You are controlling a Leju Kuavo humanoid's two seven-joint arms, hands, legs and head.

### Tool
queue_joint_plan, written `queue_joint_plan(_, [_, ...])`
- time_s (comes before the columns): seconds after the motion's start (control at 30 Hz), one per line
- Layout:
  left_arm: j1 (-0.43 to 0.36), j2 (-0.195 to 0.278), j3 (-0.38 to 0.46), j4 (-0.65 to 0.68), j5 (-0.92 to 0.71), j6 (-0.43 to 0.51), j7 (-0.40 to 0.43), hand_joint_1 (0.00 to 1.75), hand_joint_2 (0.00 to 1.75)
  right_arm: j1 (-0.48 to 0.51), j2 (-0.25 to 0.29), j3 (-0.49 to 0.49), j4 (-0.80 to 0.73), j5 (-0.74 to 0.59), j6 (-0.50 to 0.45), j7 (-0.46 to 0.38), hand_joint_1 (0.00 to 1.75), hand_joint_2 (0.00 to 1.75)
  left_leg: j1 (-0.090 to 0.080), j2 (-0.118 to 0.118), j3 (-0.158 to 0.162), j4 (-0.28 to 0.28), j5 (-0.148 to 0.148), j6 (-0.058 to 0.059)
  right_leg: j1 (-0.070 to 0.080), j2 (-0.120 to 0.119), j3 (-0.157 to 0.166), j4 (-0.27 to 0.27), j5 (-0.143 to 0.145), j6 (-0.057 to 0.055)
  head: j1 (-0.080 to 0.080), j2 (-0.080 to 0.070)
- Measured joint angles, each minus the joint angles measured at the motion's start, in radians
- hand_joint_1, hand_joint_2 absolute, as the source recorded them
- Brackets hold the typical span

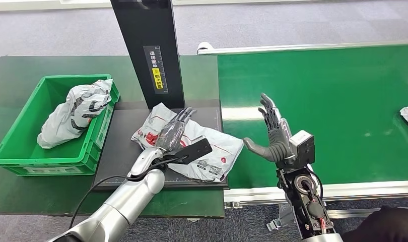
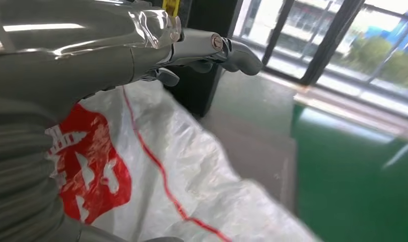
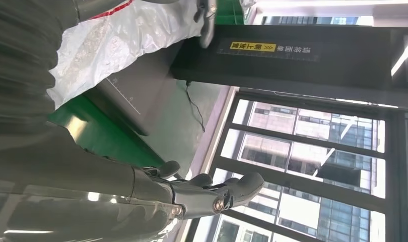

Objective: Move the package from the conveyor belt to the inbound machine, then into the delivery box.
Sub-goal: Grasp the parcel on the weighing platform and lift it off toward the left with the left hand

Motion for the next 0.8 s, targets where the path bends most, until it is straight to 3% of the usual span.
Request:
queue_joint_plan(0.13, [-0.043, -0.014, -0.005, 0.106, -0.057, -0.099, 0.063, 0.0, 1.75, -0.015, 0.015, 0.008, 0.01, 0.043, 0.004, 0.0, 0.0, 1.75, 0.0, 0.0, 0.0, 0.0, 0.0, 0.0, 0.0, 0.0, 0.001, 0.0, 0.0, 0.0, 0.0, 0.0])
queue_joint_plan(0.2, [-0.074, -0.025, -0.01, 0.16, -0.079, -0.157, 0.062, 0.76, 1.75, -0.035, 0.025, 0.015, 0.02, 0.053, 0.003, 0.005, 0.0, 1.75, 0.0, -0.001, 0.001, 0.0, 0.0, 0.0, 0.0, -0.001, 0.002, 0.0, 0.0, 0.0, 0.0, 0.0])
queue_joint_plan(0.27, [-0.098, -0.033, -0.016, 0.202, -0.091, -0.186, 0.058, 1.64, 1.75, -0.051, 0.031, 0.018, 0.027, 0.055, -0.001, 0.011, 0.0, 1.75, 0.0, -0.002, 0.003, 0.0, 0.0, 0.0, 0.0, -0.003, 0.004, 0.0, 0.0, 0.0, 0.0, 0.0])
queue_joint_plan(0.3, [-0.103, -0.036, -0.017, 0.218, -0.095, -0.184, 0.054, 1.71, 1.75, -0.053, 0.032, 0.019, 0.029, 0.055, -0.002, 0.013, 0.0, 1.75, 0.0, -0.003, 0.003, 0.0, 0.0, 0.0, 0.0, -0.003, 0.005, 0.0, -0.001, 0.001, 0.0, 0.0])
queue_joint_plan(0.47, [-0.103, -0.04, -0.019, 0.253, -0.119, -0.119, 0.031, 1.75, 1.75, -0.017, 0.031, 0.019, 0.022, 0.064, -0.013, 0.003, 0.0, 1.75, 0.0, -0.004, 0.004, 0.0, 0.0, 0.0, 0.0, -0.004, 0.006, 0.0, -0.001, 0.001, 0.0, 0.0])
queue_joint_plan(0.8, [-0.106, -0.04, -0.019, 0.263, -0.126, -0.11, 0.027, 1.75, 1.75, 0.006, 0.027, 0.018, 0.013, 0.068, -0.017, -0.004, 0.0, 1.75, 0.0, -0.003, 0.006, 0.0, 0.0, 0.0, 0.0, -0.003, 0.007, 0.0, -0.001, 0.001, 0.0, 0.0])
